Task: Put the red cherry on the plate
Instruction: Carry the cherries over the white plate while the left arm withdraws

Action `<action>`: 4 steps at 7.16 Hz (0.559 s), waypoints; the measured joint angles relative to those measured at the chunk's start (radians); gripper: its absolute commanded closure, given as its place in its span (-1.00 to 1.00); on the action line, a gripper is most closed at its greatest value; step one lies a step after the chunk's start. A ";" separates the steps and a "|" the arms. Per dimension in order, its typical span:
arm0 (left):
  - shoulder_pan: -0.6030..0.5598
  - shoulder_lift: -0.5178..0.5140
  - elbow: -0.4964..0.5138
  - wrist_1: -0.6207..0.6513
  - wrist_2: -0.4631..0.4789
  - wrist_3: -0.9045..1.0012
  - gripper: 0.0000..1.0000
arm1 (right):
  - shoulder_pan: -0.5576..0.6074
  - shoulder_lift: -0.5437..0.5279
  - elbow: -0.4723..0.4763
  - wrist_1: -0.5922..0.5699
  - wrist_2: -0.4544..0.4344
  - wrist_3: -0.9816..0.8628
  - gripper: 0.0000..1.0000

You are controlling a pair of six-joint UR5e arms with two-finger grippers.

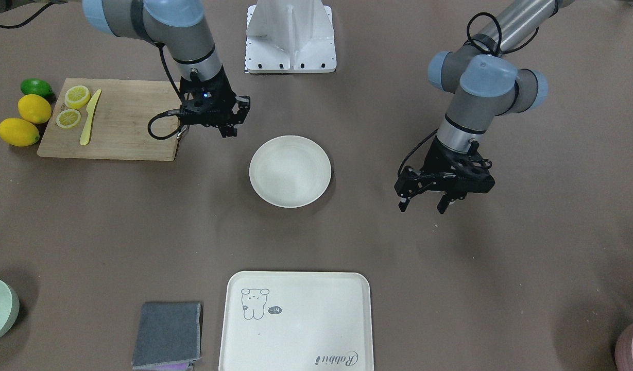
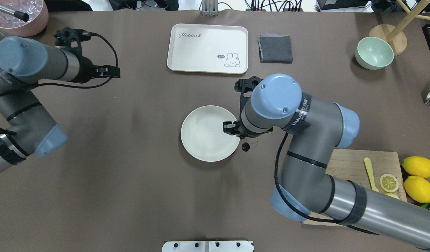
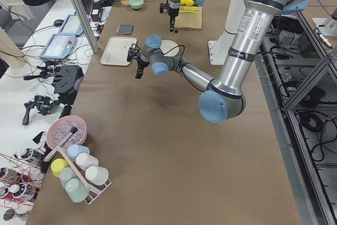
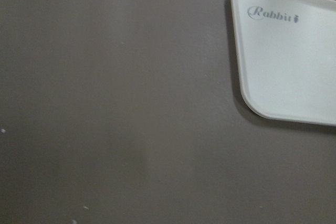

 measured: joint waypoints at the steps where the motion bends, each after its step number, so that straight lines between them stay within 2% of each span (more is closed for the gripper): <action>1: -0.074 0.039 0.018 0.004 -0.054 0.143 -0.95 | -0.009 0.055 -0.076 0.022 -0.020 0.007 1.00; 3: -0.234 0.129 0.032 0.059 -0.191 0.307 -0.95 | -0.024 0.130 -0.233 0.118 -0.057 0.017 1.00; 4: -0.323 0.162 0.035 0.107 -0.253 0.389 -0.95 | -0.033 0.145 -0.280 0.160 -0.072 0.022 1.00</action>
